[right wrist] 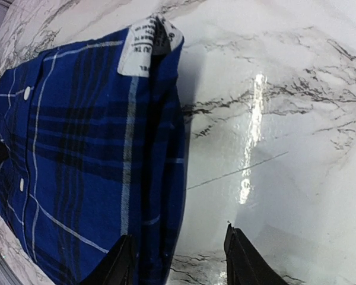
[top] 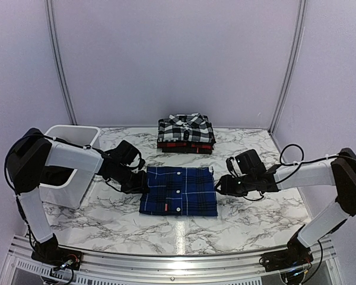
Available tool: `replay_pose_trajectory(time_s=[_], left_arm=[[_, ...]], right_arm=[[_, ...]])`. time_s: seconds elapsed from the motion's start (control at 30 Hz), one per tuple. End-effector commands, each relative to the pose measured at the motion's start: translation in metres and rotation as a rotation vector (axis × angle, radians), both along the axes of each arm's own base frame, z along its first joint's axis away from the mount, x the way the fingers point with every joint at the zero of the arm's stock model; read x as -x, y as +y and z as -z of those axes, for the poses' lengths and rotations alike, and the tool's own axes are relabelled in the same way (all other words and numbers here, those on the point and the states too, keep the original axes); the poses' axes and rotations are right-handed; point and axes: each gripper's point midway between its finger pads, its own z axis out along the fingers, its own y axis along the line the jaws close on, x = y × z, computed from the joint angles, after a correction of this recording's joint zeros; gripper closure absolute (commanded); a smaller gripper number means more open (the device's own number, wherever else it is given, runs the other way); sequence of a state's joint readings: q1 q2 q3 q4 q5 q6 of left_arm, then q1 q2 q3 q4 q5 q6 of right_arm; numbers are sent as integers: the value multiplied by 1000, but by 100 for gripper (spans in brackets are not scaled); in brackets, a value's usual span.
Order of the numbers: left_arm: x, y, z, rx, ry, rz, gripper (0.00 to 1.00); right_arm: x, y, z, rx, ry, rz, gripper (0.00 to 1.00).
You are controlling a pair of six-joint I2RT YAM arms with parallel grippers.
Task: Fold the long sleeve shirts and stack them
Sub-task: Pick up the square-folded shirt from the center of the board.
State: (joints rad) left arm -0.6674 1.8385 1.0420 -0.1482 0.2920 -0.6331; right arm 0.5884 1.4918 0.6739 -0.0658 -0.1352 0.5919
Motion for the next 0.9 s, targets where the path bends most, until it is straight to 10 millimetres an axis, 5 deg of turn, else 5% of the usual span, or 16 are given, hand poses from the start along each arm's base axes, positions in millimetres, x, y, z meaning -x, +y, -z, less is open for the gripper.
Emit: replay_pose_trajectory(time_s=[0.0, 0.2, 0.33, 0.53, 0.73, 0.87], left_arm=[[8, 5, 6, -23, 38, 39, 100], [6, 4, 6, -22, 38, 36, 100], [5, 8, 6, -27, 39, 25, 100], [6, 15, 9, -45, 35, 14, 76], [6, 22, 20, -62, 36, -13, 49], [8, 18, 30, -30, 57, -27, 43]], right_arm=[[-21, 25, -36, -46, -108, -6, 50], [-23, 33, -14, 9, -66, -9, 52], [-20, 22, 6, 57, -33, 14, 66], [-13, 14, 24, 85, 6, 15, 88], [-8, 10, 33, 94, 19, 16, 92], [-5, 8, 38, 101, 29, 14, 93]])
